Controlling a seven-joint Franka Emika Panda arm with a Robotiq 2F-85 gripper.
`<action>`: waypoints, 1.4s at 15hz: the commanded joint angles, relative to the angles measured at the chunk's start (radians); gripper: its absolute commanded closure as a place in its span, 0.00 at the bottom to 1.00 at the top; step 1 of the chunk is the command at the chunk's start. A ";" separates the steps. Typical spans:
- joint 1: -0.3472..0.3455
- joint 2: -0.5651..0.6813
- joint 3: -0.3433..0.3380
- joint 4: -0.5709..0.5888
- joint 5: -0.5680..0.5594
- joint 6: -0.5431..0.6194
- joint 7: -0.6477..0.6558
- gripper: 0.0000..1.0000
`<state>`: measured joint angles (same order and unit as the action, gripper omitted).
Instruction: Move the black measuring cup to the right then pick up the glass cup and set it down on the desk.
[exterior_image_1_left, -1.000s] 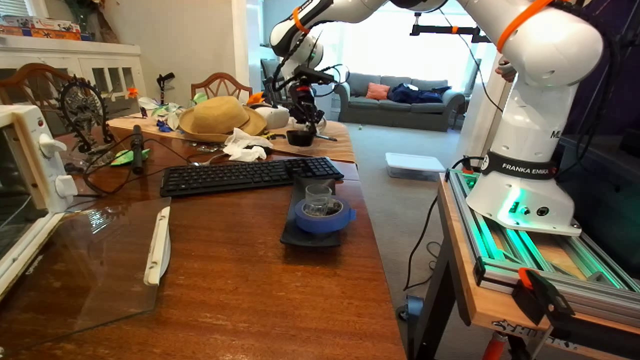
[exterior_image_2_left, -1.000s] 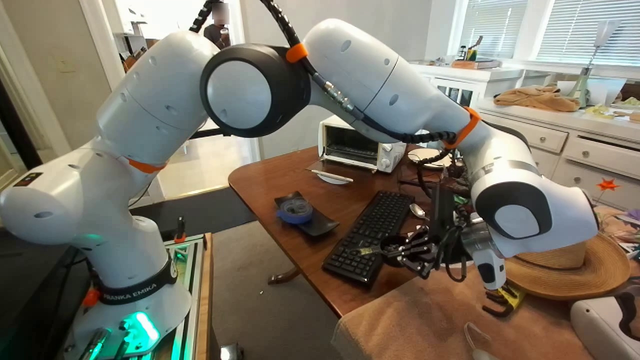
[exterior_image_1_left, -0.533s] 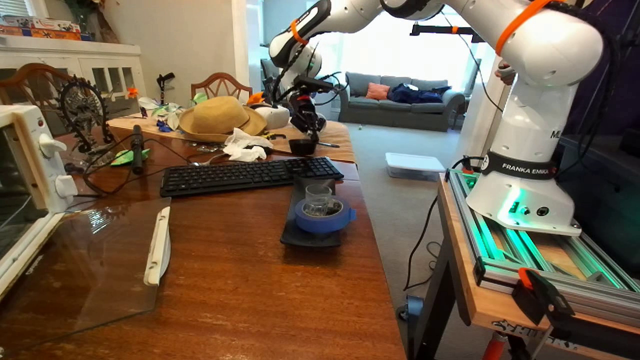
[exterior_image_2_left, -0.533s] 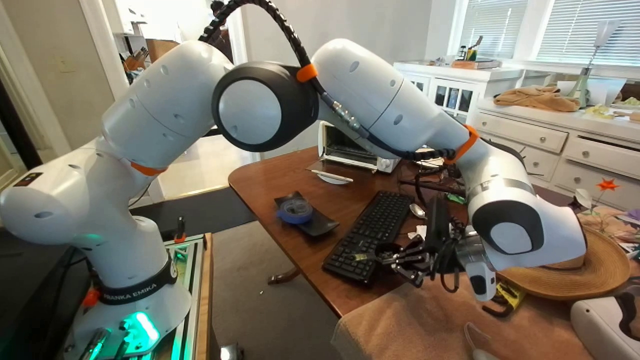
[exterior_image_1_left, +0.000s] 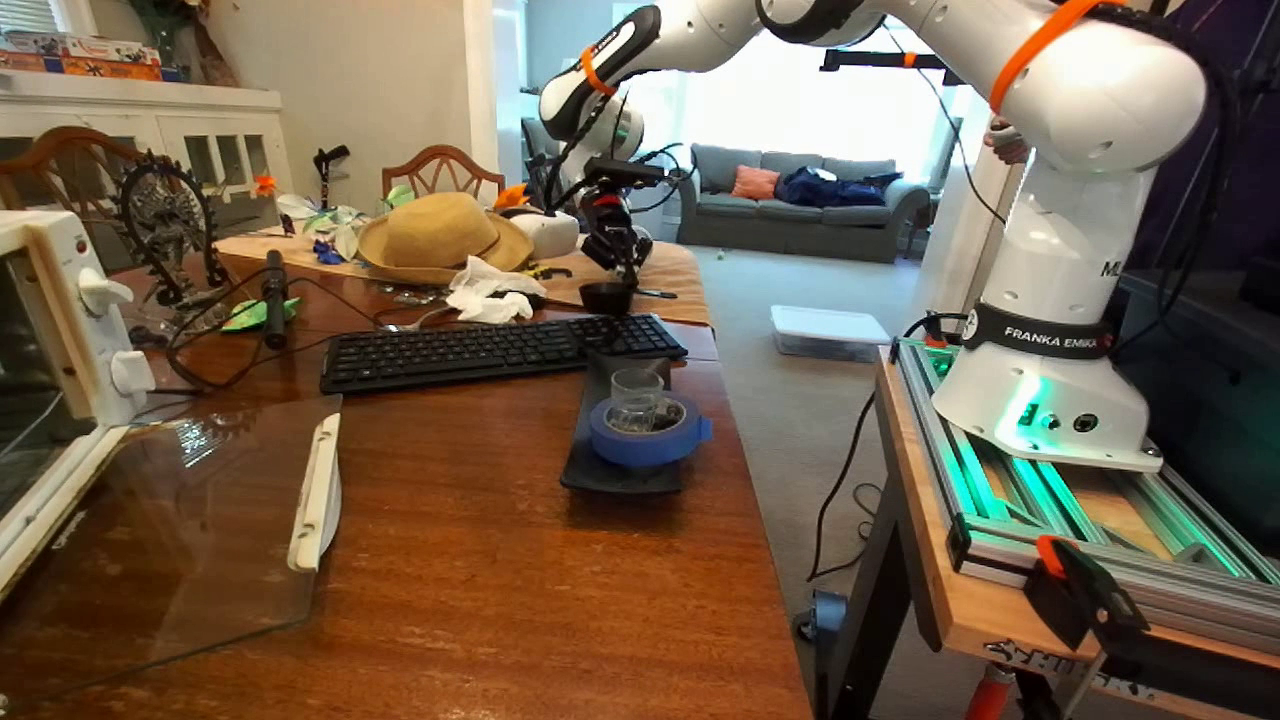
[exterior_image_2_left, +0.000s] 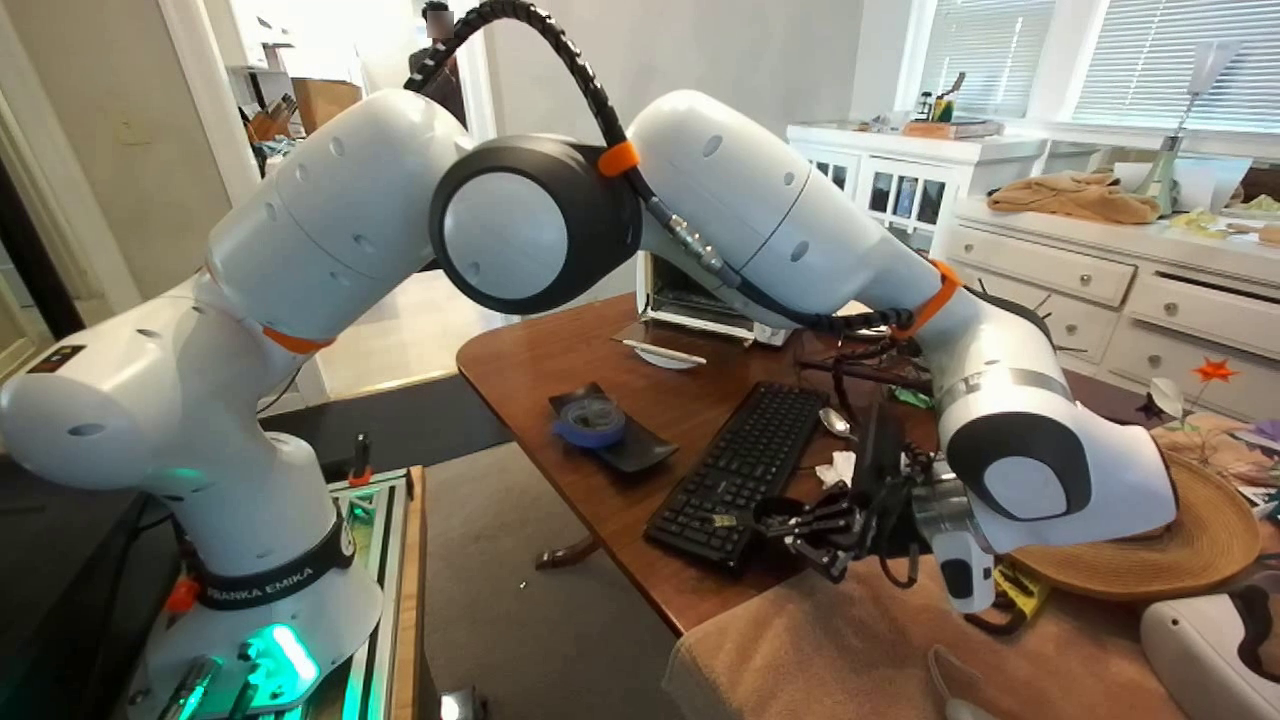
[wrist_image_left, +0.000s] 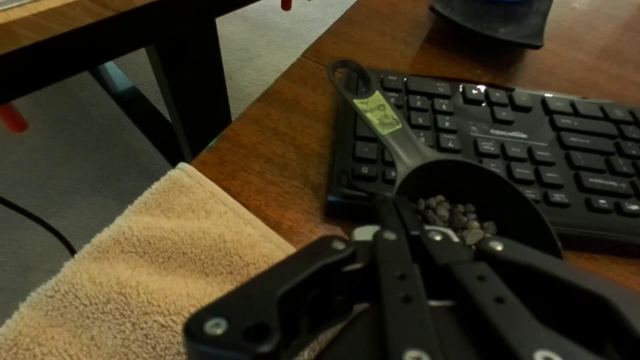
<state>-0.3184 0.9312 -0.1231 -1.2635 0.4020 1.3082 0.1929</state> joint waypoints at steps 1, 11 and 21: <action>-0.015 0.019 -0.006 0.034 0.018 -0.014 0.032 0.99; -0.001 0.035 -0.001 0.039 0.011 0.038 0.035 0.99; 0.001 0.050 0.011 0.053 0.011 0.050 0.032 0.71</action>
<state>-0.3163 0.9536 -0.1172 -1.2435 0.4022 1.3564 0.2150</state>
